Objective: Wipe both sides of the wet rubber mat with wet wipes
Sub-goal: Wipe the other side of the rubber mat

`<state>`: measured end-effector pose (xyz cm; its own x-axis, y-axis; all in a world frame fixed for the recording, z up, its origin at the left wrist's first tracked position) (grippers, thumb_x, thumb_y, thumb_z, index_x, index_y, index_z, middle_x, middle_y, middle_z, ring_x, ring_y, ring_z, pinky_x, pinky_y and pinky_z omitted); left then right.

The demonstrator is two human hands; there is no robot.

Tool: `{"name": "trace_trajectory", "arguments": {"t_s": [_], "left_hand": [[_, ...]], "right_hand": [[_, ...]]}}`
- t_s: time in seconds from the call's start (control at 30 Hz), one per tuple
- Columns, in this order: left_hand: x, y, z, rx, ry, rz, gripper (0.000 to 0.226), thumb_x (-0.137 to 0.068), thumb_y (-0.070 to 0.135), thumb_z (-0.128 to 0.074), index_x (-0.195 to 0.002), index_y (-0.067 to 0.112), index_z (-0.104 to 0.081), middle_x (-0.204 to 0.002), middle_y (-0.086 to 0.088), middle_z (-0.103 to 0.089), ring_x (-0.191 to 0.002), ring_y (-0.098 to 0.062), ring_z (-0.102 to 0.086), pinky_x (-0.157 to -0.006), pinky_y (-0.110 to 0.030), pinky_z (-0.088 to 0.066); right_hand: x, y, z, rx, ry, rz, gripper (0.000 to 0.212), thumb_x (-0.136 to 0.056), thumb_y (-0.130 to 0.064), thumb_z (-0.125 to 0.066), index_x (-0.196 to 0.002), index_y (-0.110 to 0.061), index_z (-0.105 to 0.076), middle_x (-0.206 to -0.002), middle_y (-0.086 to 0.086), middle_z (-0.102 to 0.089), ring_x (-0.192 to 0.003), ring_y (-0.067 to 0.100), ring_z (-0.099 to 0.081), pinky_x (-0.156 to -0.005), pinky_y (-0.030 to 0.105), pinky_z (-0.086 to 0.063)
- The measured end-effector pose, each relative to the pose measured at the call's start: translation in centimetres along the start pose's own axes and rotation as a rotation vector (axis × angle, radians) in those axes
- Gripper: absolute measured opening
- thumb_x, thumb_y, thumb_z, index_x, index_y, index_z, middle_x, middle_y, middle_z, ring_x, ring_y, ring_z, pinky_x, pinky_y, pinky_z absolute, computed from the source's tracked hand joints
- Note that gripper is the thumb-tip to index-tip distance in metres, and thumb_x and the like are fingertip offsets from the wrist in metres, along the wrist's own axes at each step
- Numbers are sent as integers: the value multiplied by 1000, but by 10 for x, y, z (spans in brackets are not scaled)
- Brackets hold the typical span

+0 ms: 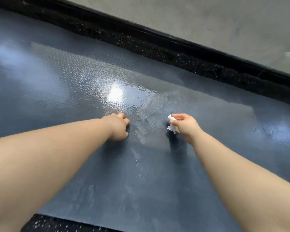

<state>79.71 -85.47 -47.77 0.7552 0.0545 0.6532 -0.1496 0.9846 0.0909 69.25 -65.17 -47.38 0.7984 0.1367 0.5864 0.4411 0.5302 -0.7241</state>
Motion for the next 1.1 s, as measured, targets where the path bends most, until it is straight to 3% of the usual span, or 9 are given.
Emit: {"name": "trace_trajectory", "arguments": {"t_s": [0.1, 0.17, 0.23, 0.33, 0.43, 0.6, 0.73, 0.93, 1.1], "left_hand": [[0, 6, -16, 116, 123, 95, 51, -95, 41, -43, -141, 24, -33, -143, -2, -29, -131, -26, -28, -103, -41, -37], [2, 7, -23, 165, 175, 126, 53, -94, 41, -44, -143, 25, -31, -146, 2, -26, -133, -23, -26, -104, -40, -35], [5, 5, -29, 183, 187, 141, 55, -94, 40, -44, -145, 25, -28, -152, 5, -21, -137, -21, -21, -107, -39, -33], [9, 8, -35, 210, 148, 175, 58, -95, 40, -44, -148, 26, -24, -157, 8, -9, -143, -19, -11, -112, -40, -27], [8, 14, -35, 207, 109, 209, 58, -95, 42, -42, -148, 27, -22, -158, 5, -6, -144, -19, -8, -113, -41, -25], [-6, 19, -26, 122, 260, 203, 55, -95, 43, -42, -145, 27, -28, -153, 1, -19, -141, -21, -16, -109, -39, -26], [-26, 22, -20, 95, 397, 134, 54, -95, 42, -43, -145, 27, -30, -153, 0, -20, -142, -21, -13, -112, -39, -19], [-64, 9, 6, 110, 560, 137, 53, -95, 42, -42, -145, 25, -32, -155, -2, -21, -144, -24, -9, -114, -42, -12], [-93, -13, 19, 127, 618, 218, 53, -95, 48, -35, -143, 26, -33, -155, -4, -21, -144, -24, -8, -114, -45, -7]], "right_hand": [[-9, 27, -2, -72, 111, 57, 20, -88, 2, -52, -105, -4, -62, -79, -1, -60, -48, -1, -59, -49, 8, -44], [-13, 34, -5, 74, 164, 171, 18, -88, -7, -57, -103, -11, -67, -85, -1, -63, -66, 8, -63, -67, 11, -48], [-9, 39, -6, 286, 275, 299, 19, -87, -8, -58, -98, -17, -71, -96, 1, -62, -93, 19, -55, -84, 15, -40], [-3, 45, -4, 271, 411, 385, 21, -87, -2, -57, -99, -10, -71, -100, 3, -46, -102, 28, -47, -89, 23, -38], [-4, 46, 1, 247, 449, 363, 20, -90, -6, -53, -105, -6, -67, -99, 1, -42, -95, 18, -40, -84, 23, -35], [-7, 46, -5, 529, 355, 439, 34, -83, -33, -67, -106, -9, -66, -109, 10, -48, -101, 28, -43, -86, 33, -37], [-19, 46, 4, 560, 307, 426, 30, -87, -23, -63, -114, -9, -64, -111, 10, -51, -105, 28, -48, -85, 30, -36], [-28, 36, 33, 198, 408, 315, 27, -85, -31, -66, -107, -17, -63, -90, 2, -68, -97, 23, -58, -87, 30, -43], [-65, 2, 38, 145, 459, 326, 27, -86, -41, -63, -94, -16, -69, -97, 2, -66, -86, 12, -58, -78, 17, -39]]}}
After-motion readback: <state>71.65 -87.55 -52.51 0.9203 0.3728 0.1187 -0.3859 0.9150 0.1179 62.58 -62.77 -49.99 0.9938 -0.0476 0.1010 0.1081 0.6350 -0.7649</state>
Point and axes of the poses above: each hand's wrist, its own x-axis away from the middle knuckle, its own z-axis out of the back of the hand, y = z × x, the point moved 4 cm from there along -x, towards the middle knuckle
